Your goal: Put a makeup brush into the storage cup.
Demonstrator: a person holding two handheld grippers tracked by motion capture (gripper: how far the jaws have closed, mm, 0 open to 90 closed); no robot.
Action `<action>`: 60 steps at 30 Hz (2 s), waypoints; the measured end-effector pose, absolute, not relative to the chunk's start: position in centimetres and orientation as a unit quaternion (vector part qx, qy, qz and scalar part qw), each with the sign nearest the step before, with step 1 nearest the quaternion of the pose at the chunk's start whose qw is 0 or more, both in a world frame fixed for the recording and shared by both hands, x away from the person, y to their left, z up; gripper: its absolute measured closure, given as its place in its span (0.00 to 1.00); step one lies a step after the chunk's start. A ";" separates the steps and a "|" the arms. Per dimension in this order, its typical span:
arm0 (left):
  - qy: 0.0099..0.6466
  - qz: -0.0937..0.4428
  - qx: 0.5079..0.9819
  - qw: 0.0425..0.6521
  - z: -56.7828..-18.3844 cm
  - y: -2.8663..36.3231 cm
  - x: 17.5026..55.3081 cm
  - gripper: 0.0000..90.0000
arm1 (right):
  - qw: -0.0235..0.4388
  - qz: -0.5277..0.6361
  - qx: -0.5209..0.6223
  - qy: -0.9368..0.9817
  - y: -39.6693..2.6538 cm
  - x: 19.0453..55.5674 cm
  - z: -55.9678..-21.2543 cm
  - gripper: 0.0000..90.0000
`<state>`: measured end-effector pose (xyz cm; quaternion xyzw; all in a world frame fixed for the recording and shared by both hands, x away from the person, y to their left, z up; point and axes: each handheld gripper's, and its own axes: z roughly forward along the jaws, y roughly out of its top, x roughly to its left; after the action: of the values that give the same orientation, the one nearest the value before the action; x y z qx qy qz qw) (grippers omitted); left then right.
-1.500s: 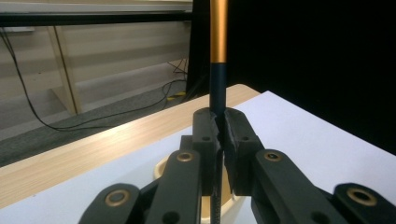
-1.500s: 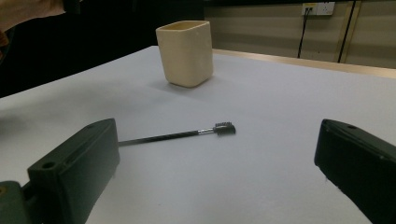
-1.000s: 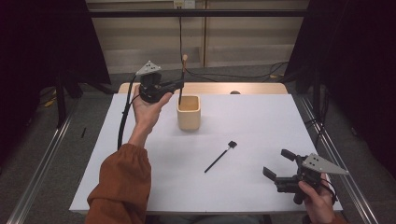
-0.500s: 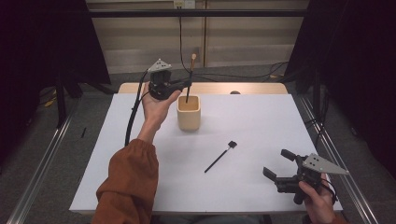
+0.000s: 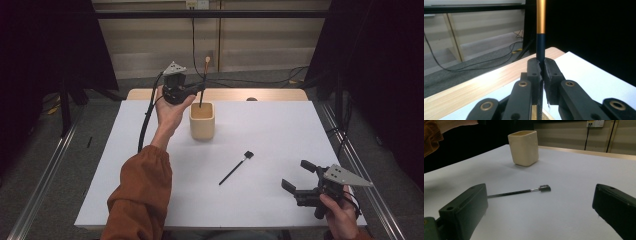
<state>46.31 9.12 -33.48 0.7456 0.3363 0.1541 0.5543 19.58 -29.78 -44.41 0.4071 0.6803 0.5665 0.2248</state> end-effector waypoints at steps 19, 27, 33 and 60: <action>0.339 0.146 0.748 0.552 -35.9 9.2 46.4 0.94 | 0.225 0.567 0.406 0.681 -29.8 19.5 -44.4 0.00; 0.340 0.141 0.754 0.544 -36.9 9.1 46.4 0.94 | 0.224 0.566 0.406 0.682 -29.8 19.5 -44.4 0.00; 0.340 0.142 0.753 0.545 -37.4 9.4 46.2 0.94 | 0.224 0.566 0.404 0.683 -29.8 19.5 -44.4 0.00; 0.343 0.127 0.763 0.533 -40.0 9.6 46.1 0.94 | 0.225 0.566 0.406 0.682 -29.8 19.5 -44.4 0.00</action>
<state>46.09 9.62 -39.96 0.7628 0.3429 0.1271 0.5333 19.49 -29.79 -44.41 0.4058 0.6817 0.5658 0.2246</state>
